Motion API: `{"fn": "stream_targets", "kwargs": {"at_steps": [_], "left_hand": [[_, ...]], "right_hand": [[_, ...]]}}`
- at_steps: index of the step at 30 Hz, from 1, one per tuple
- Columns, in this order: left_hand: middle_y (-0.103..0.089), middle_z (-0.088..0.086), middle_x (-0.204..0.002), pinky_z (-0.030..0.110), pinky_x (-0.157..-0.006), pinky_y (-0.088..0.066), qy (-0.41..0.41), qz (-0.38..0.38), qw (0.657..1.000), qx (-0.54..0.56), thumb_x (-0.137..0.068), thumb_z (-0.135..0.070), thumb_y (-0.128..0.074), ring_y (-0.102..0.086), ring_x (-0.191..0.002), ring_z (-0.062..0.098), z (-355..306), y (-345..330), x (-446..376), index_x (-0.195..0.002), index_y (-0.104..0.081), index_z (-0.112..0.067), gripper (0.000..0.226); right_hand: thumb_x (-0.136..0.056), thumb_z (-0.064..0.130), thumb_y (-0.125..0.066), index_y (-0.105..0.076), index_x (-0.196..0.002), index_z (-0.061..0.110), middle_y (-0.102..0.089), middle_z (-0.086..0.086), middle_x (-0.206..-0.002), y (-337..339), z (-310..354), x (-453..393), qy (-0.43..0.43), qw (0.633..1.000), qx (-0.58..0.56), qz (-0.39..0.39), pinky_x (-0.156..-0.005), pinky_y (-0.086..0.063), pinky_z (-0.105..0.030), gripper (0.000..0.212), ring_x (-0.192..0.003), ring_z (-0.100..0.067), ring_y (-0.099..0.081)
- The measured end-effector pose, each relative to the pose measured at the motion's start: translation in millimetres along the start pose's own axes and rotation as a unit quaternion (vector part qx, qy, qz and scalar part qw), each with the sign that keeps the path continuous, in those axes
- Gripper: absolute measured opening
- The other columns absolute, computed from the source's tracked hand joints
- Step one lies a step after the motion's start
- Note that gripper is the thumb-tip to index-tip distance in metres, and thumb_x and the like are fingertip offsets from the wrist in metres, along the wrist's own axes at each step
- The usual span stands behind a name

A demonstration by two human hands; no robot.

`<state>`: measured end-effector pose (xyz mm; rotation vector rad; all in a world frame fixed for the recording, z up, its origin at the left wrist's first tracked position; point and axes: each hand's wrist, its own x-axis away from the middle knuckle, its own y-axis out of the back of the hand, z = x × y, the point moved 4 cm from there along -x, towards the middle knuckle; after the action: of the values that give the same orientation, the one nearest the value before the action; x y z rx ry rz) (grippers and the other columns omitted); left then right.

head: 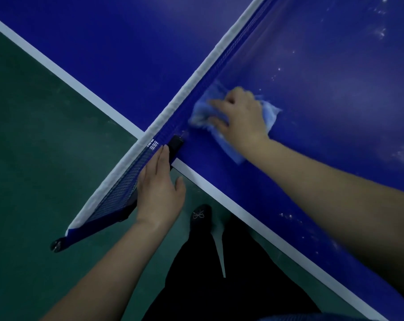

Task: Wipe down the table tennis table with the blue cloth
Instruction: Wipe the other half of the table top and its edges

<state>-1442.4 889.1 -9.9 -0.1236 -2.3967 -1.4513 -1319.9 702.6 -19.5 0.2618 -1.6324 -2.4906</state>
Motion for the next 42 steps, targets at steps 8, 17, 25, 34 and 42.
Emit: {"fn": "stream_targets", "kwargs": {"at_steps": [8, 17, 25, 34, 42], "left_hand": [[-0.019, -0.001, -0.160, 0.038, -0.119, -0.016, 0.009, 0.001, 0.999, 0.032, -0.093, -0.018, -0.057, -0.016, -0.141, 0.015, -1, 3, -2, -0.155, -0.018, -0.017, 0.073], [-0.018, -0.003, -0.161, 0.038, -0.119, -0.016, 0.018, 0.018, 0.998, 0.049, -0.093, -0.013, -0.053, -0.016, -0.144, 0.016, 0, 7, -3, -0.155, -0.017, -0.020, 0.072], [-0.019, -0.005, -0.160, 0.024, -0.114, -0.011, 0.010, 0.016, 0.998, 0.055, -0.093, -0.006, -0.048, -0.015, -0.142, 0.011, 3, 8, -4, -0.155, -0.018, -0.020, 0.070], [-0.020, -0.008, -0.160, 0.018, -0.110, -0.009, 0.015, 0.017, 0.998, 0.063, -0.093, -0.001, -0.041, -0.017, -0.143, 0.011, 7, 6, -7, -0.155, -0.020, -0.022, 0.069], [-0.039, -0.004, -0.149, -0.008, -0.094, -0.014, 0.016, 0.009, 0.993, 0.118, -0.080, 0.012, -0.036, -0.035, -0.127, -0.001, 11, 8, -12, -0.150, -0.034, -0.018, 0.076]], "right_hand": [[-0.089, 0.028, -0.061, -0.064, -0.123, 0.028, -0.053, -0.011, -0.101, -3, 6, 20, -0.135, 0.987, 0.010, -0.083, -0.072, -0.034, -0.034, 0.035, -0.090, -0.028, -0.049], [-0.082, 0.025, -0.070, -0.072, -0.104, 0.023, -0.054, -0.010, -0.086, -11, 37, 42, 0.001, 0.999, -0.012, -0.048, -0.063, -0.034, -0.035, 0.022, -0.078, -0.029, -0.051], [-0.087, 0.030, -0.063, -0.067, -0.114, 0.028, -0.051, -0.008, -0.096, -19, 42, 11, -0.098, 0.994, -0.009, -0.038, -0.072, -0.027, -0.033, 0.028, -0.088, -0.028, -0.048], [-0.082, 0.025, -0.071, -0.073, -0.106, 0.025, -0.054, -0.010, -0.085, -4, 16, 54, -0.047, 0.997, -0.022, -0.055, -0.066, -0.039, -0.039, 0.024, -0.077, -0.030, -0.052], [-0.077, 0.023, -0.072, -0.073, -0.103, 0.024, -0.055, -0.007, -0.081, -26, 75, 92, 0.015, 0.998, -0.058, -0.017, -0.064, -0.031, -0.035, 0.026, -0.075, -0.029, -0.053]]}}
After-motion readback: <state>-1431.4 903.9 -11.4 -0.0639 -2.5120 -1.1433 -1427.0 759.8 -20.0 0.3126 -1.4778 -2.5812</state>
